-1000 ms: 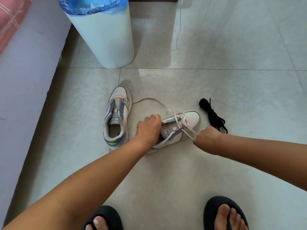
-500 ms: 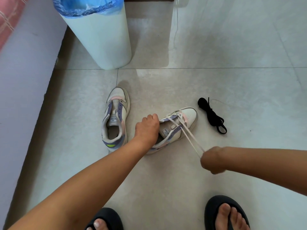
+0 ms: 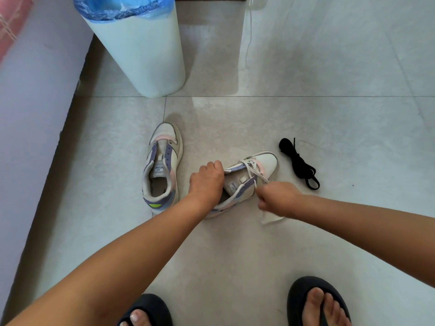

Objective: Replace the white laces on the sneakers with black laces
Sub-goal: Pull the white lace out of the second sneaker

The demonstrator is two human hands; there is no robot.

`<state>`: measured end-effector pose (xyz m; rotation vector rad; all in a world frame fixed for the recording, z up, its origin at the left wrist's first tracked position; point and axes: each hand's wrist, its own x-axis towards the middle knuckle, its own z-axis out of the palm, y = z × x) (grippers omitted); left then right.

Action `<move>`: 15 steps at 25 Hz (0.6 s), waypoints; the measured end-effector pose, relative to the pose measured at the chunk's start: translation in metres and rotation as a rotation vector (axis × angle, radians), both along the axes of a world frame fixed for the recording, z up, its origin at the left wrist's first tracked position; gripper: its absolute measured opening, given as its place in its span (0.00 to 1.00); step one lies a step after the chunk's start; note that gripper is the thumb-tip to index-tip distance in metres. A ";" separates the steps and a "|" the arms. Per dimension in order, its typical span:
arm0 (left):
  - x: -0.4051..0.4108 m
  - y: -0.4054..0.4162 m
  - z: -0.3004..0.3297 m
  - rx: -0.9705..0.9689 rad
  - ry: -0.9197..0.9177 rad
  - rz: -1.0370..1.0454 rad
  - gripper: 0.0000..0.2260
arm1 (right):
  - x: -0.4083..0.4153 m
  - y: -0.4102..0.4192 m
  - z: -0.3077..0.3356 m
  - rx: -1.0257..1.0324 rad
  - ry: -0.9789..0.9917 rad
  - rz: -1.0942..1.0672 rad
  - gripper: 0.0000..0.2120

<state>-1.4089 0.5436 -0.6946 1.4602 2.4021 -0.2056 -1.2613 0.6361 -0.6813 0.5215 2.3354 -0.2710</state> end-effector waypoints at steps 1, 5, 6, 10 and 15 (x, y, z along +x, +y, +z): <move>0.000 0.000 0.000 0.000 0.001 0.003 0.11 | 0.014 -0.005 0.001 -0.069 -0.177 0.137 0.09; 0.002 0.001 0.001 -0.008 -0.016 0.047 0.10 | 0.053 -0.020 0.005 -0.101 -0.628 0.356 0.13; 0.003 0.001 0.002 -0.012 -0.022 0.062 0.10 | 0.048 -0.013 0.006 -0.078 -0.509 0.243 0.13; 0.014 -0.007 0.009 -0.033 -0.203 0.159 0.11 | 0.014 0.017 0.015 0.027 0.159 -0.262 0.10; 0.024 -0.006 0.016 -0.036 -0.404 0.216 0.20 | -0.024 0.017 0.008 -0.154 0.359 -0.665 0.13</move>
